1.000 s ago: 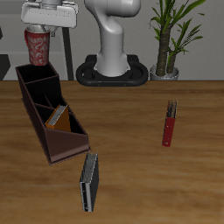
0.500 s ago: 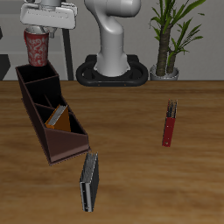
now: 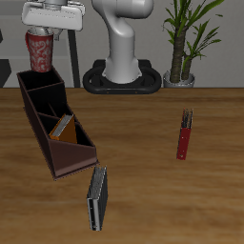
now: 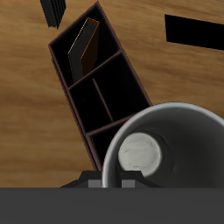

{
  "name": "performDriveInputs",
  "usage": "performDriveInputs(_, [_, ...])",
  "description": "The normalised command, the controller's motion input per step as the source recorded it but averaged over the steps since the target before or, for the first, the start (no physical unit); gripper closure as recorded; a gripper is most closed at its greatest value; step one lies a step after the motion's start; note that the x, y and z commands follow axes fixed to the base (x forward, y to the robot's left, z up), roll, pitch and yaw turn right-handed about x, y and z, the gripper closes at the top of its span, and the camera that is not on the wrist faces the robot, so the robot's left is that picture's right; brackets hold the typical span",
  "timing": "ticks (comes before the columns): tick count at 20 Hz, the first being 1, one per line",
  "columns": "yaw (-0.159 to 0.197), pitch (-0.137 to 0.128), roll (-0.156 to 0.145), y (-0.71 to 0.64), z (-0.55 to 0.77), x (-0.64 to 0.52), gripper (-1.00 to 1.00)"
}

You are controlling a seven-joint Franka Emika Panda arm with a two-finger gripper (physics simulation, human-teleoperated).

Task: Place the orange book into the right desk caddy's left compartment and place the red mug into the right desk caddy's right compartment

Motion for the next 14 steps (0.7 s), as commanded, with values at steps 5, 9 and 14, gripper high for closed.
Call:
performDriveInputs(5, [-0.027,0.024,0.006,-0.13,0.06,0.12,1.0])
performDriveInputs(9, [-0.016,0.015,-0.004,-0.06,0.01,0.07,1.0])
performDriveInputs(14, [-0.025,0.01,-0.021,-0.05,-0.11,0.04,1.0])
